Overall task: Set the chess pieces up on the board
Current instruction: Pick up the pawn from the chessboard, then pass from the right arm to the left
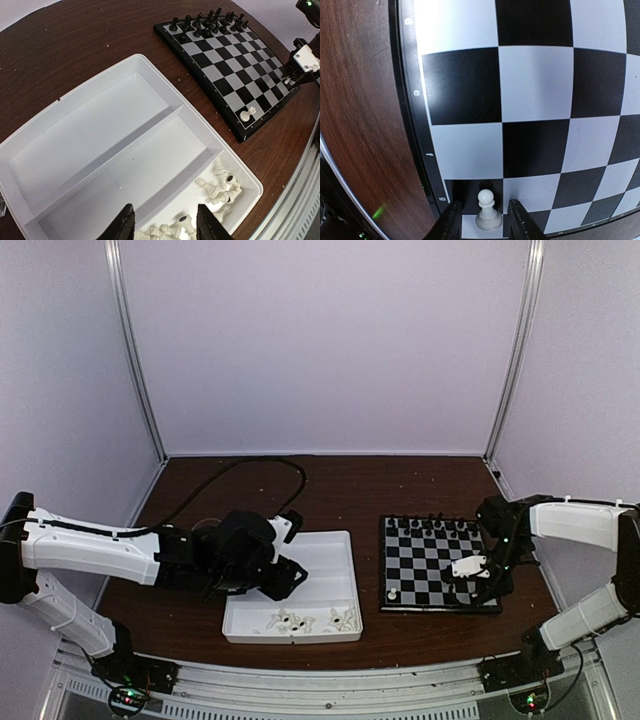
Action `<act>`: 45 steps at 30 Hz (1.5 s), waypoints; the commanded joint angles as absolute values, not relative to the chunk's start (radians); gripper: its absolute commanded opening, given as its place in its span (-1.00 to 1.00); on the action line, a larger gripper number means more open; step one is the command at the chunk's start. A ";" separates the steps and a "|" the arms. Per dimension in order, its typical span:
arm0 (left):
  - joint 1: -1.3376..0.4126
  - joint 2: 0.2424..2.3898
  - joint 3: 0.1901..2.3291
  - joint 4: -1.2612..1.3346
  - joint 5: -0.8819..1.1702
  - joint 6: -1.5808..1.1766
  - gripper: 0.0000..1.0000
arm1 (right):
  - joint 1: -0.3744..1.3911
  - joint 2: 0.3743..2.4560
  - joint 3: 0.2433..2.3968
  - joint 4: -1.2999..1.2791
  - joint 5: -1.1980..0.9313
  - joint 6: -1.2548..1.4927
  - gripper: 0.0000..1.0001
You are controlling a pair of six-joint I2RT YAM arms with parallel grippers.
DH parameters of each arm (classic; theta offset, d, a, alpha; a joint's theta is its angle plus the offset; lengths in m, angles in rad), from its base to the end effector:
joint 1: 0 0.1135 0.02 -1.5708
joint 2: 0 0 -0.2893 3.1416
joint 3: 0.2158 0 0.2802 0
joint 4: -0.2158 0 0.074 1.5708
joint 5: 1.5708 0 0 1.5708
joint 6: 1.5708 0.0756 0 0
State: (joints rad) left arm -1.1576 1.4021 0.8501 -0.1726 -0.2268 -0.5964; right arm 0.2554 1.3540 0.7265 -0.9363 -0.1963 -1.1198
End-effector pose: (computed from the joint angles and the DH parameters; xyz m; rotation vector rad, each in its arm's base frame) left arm 0.1547 -0.3105 0.2084 0.5368 2.2991 -0.6446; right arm 0.2049 0.0687 0.1358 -1.9311 2.3497 0.2675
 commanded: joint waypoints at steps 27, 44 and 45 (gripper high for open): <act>-1.121 1.899 1.474 0.213 0.362 -0.769 -0.06 | 0.312 1.201 1.160 -1.108 -0.881 -0.779 -0.69; -1.114 2.085 1.669 0.244 0.533 -0.906 -0.36 | 0.348 1.203 1.164 -1.078 -0.861 -0.755 -0.67; -1.114 2.089 1.672 0.243 0.535 -0.908 -0.37 | 0.350 1.204 1.165 -1.076 -0.859 -0.754 -0.67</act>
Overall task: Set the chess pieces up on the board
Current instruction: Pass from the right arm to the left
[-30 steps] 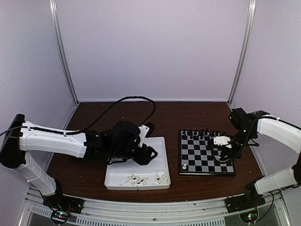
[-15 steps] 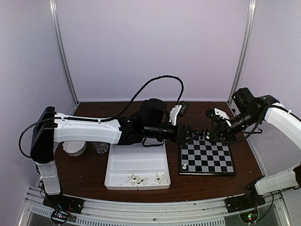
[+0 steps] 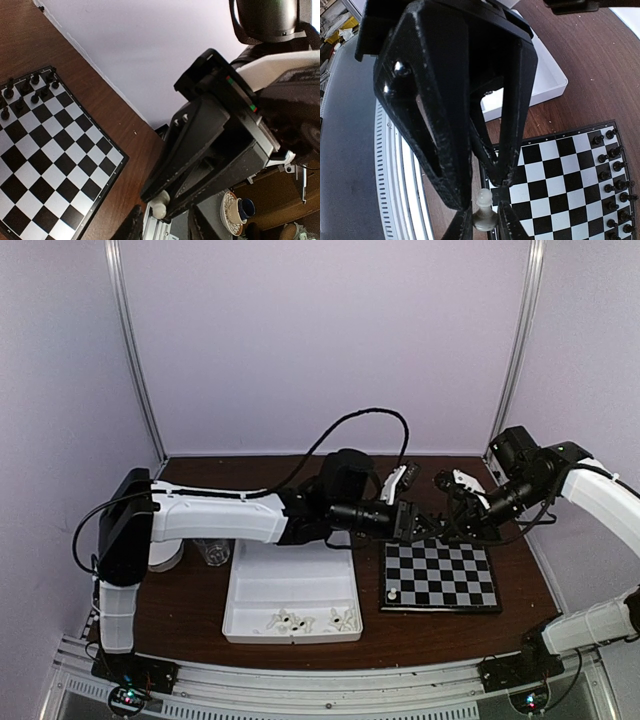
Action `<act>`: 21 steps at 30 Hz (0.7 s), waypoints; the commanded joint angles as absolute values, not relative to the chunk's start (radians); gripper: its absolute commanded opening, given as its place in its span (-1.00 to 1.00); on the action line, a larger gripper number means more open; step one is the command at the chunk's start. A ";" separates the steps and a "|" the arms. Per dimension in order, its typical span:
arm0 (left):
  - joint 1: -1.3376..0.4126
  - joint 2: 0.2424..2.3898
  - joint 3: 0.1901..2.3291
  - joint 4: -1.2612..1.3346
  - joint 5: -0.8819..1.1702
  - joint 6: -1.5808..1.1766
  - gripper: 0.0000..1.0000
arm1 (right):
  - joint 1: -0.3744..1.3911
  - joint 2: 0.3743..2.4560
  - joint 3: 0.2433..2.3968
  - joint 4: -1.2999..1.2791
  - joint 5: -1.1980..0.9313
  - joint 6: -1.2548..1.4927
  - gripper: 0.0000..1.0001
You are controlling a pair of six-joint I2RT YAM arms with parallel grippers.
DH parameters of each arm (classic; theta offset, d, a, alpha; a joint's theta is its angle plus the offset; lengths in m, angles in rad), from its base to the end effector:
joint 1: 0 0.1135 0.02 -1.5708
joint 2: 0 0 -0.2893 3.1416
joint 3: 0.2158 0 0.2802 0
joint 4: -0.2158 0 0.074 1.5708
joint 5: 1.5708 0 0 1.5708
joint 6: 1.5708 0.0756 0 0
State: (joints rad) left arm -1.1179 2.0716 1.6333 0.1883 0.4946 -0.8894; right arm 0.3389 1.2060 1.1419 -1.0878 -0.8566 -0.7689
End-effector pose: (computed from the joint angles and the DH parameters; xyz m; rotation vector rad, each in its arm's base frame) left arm 0.2164 -0.5268 0.2707 0.6769 2.1287 -1.7333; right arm 0.2111 0.1350 0.3133 -1.4581 1.9155 0.9601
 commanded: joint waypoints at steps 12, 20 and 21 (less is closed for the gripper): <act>-1.114 2.102 1.678 0.246 0.526 -0.911 -0.63 | 0.359 1.209 1.170 -1.076 -0.861 -0.755 -0.67; -1.113 2.106 1.673 0.254 0.518 -0.909 -0.90 | 0.362 1.209 1.170 -1.068 -0.866 -0.735 -0.63; -1.111 2.106 1.673 0.253 0.516 -0.905 -0.91 | 0.362 1.208 1.168 -1.064 -0.866 -0.729 -0.60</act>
